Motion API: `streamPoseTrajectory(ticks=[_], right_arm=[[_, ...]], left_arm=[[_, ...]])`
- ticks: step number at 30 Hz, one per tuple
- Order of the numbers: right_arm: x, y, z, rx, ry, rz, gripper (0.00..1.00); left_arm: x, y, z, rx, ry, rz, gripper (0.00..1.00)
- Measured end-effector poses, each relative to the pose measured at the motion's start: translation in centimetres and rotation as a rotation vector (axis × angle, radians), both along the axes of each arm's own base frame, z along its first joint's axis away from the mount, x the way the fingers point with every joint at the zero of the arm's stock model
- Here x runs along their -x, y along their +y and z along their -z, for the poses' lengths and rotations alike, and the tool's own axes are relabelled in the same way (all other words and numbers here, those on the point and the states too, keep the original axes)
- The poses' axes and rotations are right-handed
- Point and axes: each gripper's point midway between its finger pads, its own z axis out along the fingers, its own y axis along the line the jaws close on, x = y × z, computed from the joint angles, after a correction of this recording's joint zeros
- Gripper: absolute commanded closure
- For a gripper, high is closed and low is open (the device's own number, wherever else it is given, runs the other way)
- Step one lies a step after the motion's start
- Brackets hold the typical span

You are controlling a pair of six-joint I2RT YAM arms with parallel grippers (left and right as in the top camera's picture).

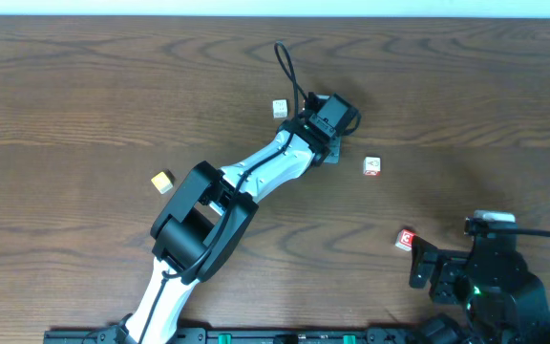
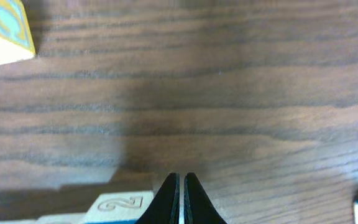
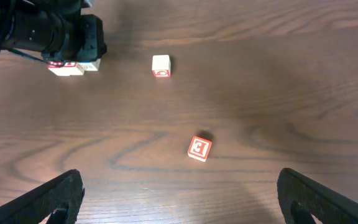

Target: Spell out Ai2

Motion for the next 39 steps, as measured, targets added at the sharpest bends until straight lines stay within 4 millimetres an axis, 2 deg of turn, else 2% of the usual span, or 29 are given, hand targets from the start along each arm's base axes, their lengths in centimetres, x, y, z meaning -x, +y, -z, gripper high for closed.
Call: streamPoseTrajectory(ticks=[5,13,39], right_arm=[[0.0,0.0,0.0,0.000,0.000,0.000,0.01],[0.0,0.0,0.0,0.000,0.000,0.000,0.01],[0.0,0.0,0.0,0.000,0.000,0.000,0.01]], left_arm=[[-1.2,0.0,-0.6,0.001,-0.055,0.001,0.94],[-2.2,1.2,-0.8,-0.027,-0.081,-0.031,0.94],[-1.4,2.3,-0.1,-0.076,-0.043,-0.040,0.94]])
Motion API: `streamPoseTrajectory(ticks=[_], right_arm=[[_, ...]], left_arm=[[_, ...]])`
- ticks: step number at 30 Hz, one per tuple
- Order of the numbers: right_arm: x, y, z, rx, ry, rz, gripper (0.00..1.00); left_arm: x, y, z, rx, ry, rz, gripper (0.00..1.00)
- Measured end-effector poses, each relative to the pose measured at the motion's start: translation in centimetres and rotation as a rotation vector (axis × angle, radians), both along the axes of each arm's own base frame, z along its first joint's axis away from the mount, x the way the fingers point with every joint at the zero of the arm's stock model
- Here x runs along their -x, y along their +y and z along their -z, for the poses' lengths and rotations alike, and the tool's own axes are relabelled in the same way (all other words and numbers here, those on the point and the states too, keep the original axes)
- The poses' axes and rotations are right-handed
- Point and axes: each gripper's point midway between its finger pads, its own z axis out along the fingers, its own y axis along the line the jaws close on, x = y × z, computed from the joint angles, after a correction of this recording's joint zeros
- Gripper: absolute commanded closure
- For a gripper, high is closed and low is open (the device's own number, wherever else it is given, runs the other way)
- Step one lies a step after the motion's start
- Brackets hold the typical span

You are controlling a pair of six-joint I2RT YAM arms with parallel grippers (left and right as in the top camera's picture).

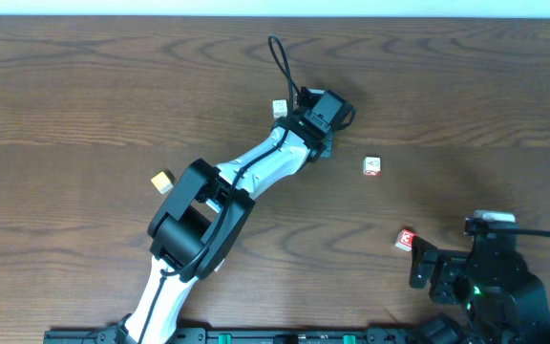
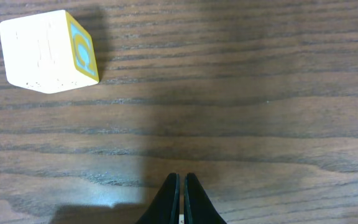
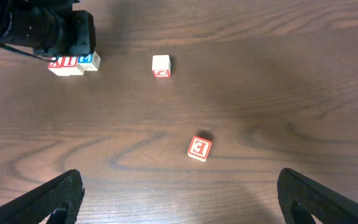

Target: Spell out Ai2

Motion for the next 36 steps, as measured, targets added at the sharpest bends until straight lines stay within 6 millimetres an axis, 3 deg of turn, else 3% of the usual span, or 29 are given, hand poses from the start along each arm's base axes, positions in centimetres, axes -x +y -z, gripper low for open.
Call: streamPoseTrajectory(ticks=[29,36], right_arm=[[0.0,0.0,0.0,0.000,0.000,0.000,0.01],[0.0,0.0,0.0,0.000,0.000,0.000,0.01]], left_arm=[[0.4,0.4,0.3,-0.011,0.020,-0.010,0.94],[-1.1,1.1,-0.8,-0.029,-0.031,-0.036,0.94]])
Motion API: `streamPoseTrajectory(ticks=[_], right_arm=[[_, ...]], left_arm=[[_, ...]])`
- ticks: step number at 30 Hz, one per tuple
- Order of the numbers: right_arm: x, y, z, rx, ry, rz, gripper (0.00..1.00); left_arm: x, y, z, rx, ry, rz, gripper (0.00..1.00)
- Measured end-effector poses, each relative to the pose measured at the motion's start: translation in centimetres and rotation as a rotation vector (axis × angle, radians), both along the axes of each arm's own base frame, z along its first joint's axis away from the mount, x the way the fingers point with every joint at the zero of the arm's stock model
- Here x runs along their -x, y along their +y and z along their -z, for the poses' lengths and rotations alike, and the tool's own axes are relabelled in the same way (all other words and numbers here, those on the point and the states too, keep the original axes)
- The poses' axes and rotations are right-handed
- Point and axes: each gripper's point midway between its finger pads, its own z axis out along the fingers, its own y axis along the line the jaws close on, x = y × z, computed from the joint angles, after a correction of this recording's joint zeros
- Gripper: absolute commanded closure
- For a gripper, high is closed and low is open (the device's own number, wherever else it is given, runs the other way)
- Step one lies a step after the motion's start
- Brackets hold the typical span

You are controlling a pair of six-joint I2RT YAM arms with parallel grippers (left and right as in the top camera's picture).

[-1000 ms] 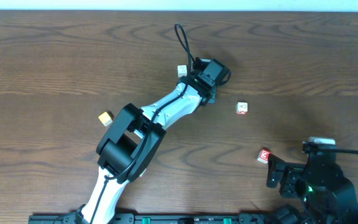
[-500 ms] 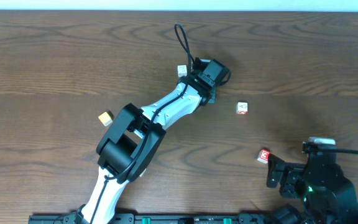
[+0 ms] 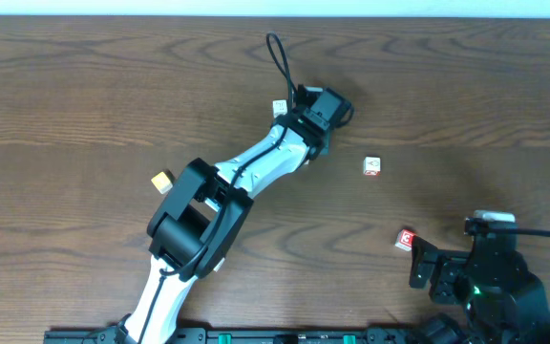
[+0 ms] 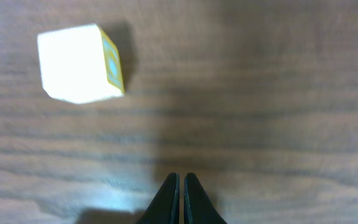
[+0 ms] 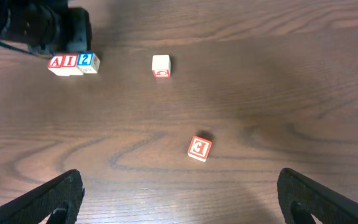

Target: Spell out Ai2

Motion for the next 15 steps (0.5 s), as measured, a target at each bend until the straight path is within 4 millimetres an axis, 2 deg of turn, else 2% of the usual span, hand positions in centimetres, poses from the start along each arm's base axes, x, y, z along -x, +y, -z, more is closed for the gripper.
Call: streamPoseTrajectory(ticks=[3,7,15], right_arm=[[0.0,0.0,0.0,0.000,0.000,0.000,0.01],[0.0,0.0,0.0,0.000,0.000,0.000,0.01],[0.0,0.0,0.0,0.000,0.000,0.000,0.01]], left_arm=[[-1.5,0.4,-1.3,0.008,-0.032,-0.011,0.94],[-3.0,2.0,-2.7,-0.004,-0.036,-0.038,0.94],[-4.9,7.0,-3.9,-0.055,-0.008,-0.101,0.94]])
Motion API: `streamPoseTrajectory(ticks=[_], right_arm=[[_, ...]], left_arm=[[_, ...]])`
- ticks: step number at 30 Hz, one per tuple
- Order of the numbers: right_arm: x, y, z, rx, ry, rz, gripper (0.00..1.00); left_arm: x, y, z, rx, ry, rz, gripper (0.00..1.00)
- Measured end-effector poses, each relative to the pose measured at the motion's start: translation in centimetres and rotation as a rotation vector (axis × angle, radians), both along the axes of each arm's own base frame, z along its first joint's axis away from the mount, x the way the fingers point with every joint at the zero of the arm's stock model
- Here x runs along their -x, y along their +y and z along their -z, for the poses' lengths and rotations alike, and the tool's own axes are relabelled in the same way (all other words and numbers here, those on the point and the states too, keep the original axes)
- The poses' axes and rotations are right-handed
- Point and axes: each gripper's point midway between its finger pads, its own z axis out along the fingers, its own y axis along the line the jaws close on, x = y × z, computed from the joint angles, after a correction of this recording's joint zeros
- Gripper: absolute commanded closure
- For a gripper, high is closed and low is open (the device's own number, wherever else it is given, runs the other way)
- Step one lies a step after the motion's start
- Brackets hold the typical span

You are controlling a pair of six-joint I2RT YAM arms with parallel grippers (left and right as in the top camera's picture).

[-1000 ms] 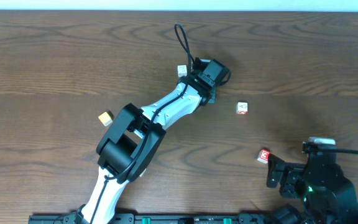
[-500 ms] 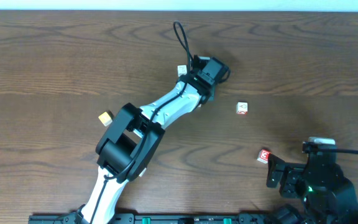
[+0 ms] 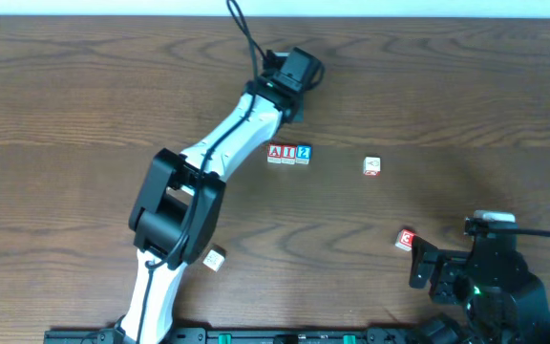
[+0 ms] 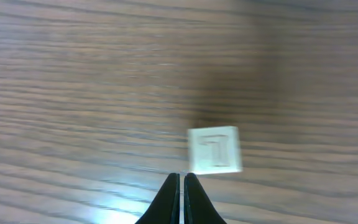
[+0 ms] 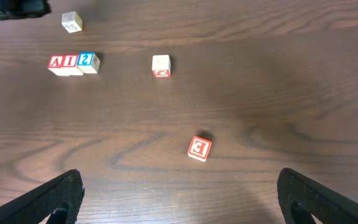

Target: Spell out Ai2

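Three blocks reading A (image 3: pixel 275 153), i (image 3: pixel 289 153) and 2 (image 3: pixel 304 153) stand touching in a row at mid-table; the right wrist view shows the same row (image 5: pixel 73 61) at its upper left. My left gripper (image 4: pixel 181 178) is shut on nothing, its arm stretched to the far side (image 3: pixel 292 75) beyond the row. A pale block (image 4: pixel 214 149) with an embossed letter lies just past its tips. My right gripper (image 5: pixel 179 199) is open and empty at the near right corner.
A white block (image 3: pixel 372 166) lies right of the row and a red block (image 3: pixel 406 238) sits near my right arm (image 3: pixel 485 277). A small pale block (image 3: pixel 215 258) lies by the left arm's base. Another pale block (image 5: pixel 71 22) sits beyond the row.
My left gripper has moved from just beyond the row to the table's far side, still shut. The overhead view now shows the whole row, and a pale block lies at the fingertips.
At first my shut left gripper was low beside the 2 block, its arm covering the row. It then stood a little beyond the row, facing a block with a yellow side. Now it is well clear and A, i, 2 stand together. The right arm stayed still.
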Motion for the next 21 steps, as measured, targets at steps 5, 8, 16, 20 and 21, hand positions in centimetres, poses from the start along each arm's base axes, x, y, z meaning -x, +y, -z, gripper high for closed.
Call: streamPoseTrajectory(ticks=[5,8,16,20,21], right_arm=[[0.0,0.0,0.0,0.000,0.000,0.000,0.01],[0.0,0.0,0.0,0.000,0.000,0.000,0.01],[0.0,0.0,0.0,0.000,0.000,0.000,0.01],[0.0,0.0,0.0,0.000,0.000,0.000,0.01],[0.0,0.0,0.0,0.000,0.000,0.000,0.01]], left_arm=[[-0.6,2.9,-3.5,-0.018,-0.032,0.003,0.87],[-0.5,4.2,-6.8,-0.016,-0.066,0.005,0.74],[1.9,8.8,-17.1,0.005,-0.201,-0.041,0.07],[3.2,10.7,-21.0,0.003,-0.272,-0.082,0.05],[3.4,11.0,-21.7,0.003,-0.288,-0.089,0.05]])
